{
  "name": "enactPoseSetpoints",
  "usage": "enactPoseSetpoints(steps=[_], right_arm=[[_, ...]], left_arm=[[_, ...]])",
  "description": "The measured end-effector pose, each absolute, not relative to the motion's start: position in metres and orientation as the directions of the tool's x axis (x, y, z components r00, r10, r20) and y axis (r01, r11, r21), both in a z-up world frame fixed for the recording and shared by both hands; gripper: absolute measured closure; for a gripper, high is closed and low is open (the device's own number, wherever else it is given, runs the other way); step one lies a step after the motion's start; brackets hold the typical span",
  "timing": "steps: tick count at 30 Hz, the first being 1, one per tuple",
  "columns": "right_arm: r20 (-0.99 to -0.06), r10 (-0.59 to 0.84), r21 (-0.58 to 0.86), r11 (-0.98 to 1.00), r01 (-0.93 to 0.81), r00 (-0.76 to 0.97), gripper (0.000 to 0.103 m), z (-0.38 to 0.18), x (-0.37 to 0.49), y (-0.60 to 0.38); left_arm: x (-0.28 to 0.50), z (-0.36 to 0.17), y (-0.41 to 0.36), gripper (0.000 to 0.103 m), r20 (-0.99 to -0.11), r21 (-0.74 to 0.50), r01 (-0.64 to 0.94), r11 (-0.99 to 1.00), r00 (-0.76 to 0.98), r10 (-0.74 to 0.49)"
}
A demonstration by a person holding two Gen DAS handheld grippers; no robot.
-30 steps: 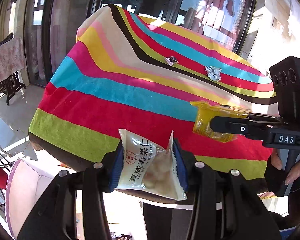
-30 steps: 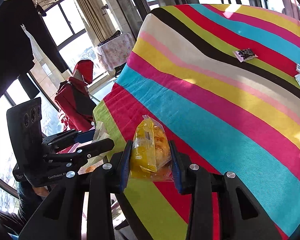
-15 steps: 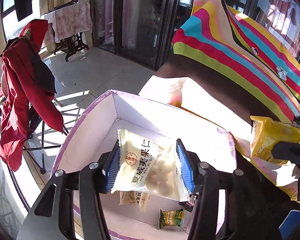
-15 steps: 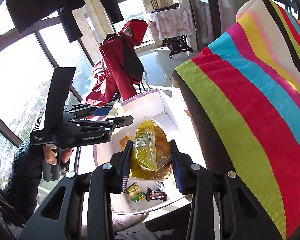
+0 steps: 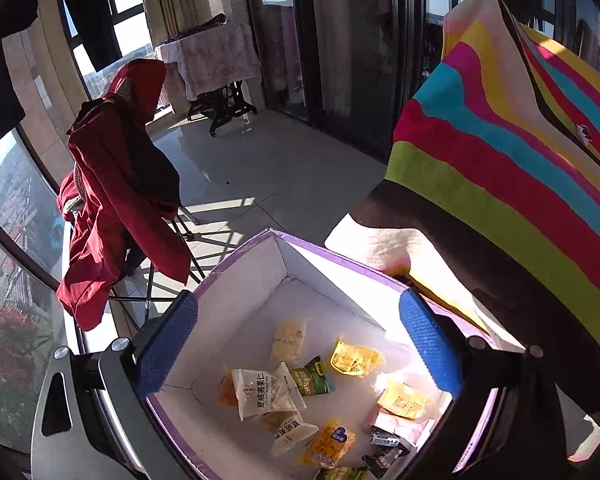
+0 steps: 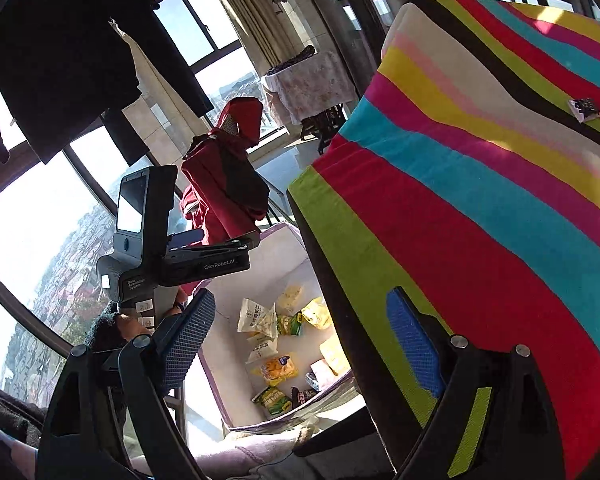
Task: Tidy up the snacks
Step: 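Move both open tools back over the remaining snacks, then grasp the white printed snack bag with the right tool and lift it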
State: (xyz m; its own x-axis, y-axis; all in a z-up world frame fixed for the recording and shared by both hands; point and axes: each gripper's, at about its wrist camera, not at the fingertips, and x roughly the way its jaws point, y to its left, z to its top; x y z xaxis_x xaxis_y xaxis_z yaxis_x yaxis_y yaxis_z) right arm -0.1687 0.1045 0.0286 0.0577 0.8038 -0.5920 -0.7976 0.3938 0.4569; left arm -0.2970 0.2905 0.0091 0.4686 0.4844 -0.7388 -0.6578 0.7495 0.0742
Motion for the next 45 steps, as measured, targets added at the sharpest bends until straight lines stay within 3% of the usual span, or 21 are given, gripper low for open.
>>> enactPoseSetpoints(steps=[3,6,12,20,24,30,33,36,41,45], right_arm=[[-0.556,0.823,0.466,0.427,-0.775,0.12,0.016,0.041,-0.16,0.063],[-0.536,0.818,0.452,0.488,-0.747,0.21,0.016,0.049,-0.147,0.022],[-0.598,0.678,0.376,0.708,-0.598,0.428,0.016,0.045,-0.105,-0.062],[-0.718,0.421,0.245,0.898,-0.364,0.555,0.016,0.022,-0.018,-0.132],[-0.733,0.383,0.236,0.918,-0.318,0.562,0.016,0.014,0.032,-0.14],[-0.768,0.35,0.161,0.916,-0.367,0.536,0.016,0.008,0.097,-0.108],[-0.816,0.35,0.234,0.928,-0.291,0.46,0.014,-0.003,0.127,-0.097],[-0.792,0.377,0.327,0.926,-0.188,0.481,0.014,-0.001,0.136,-0.093],[-0.782,0.336,0.366,0.929,-0.05,0.524,0.015,-0.002,0.157,-0.076],[-0.807,0.219,0.304,0.95,0.067,0.548,0.027,-0.003,0.18,-0.065]], left_arm=[[-0.276,0.045,0.256,0.002,-0.647,-0.062,-0.538,0.841,0.663,0.377],[-0.251,0.065,0.219,0.002,-0.554,-0.209,-0.327,0.922,0.816,0.164],[-0.145,0.052,0.135,0.002,-0.658,-0.207,-0.088,0.974,0.75,-0.072],[-0.021,0.028,0.071,0.002,-0.745,-0.177,-0.046,0.983,0.659,-0.103],[0.009,0.014,0.068,0.002,-0.756,-0.185,-0.08,0.979,0.648,-0.09],[0.01,0.008,0.076,0.002,-0.747,-0.227,-0.084,0.97,0.654,-0.118],[0.012,0.008,0.077,0.002,-0.745,-0.236,-0.084,0.968,0.656,-0.125],[0.012,0.008,0.076,0.002,-0.744,-0.237,-0.084,0.968,0.656,-0.126],[0.011,0.009,0.076,0.002,-0.743,-0.24,-0.084,0.967,0.657,-0.128],[0.01,0.009,0.081,0.002,-0.731,-0.273,-0.081,0.959,0.666,-0.152]])
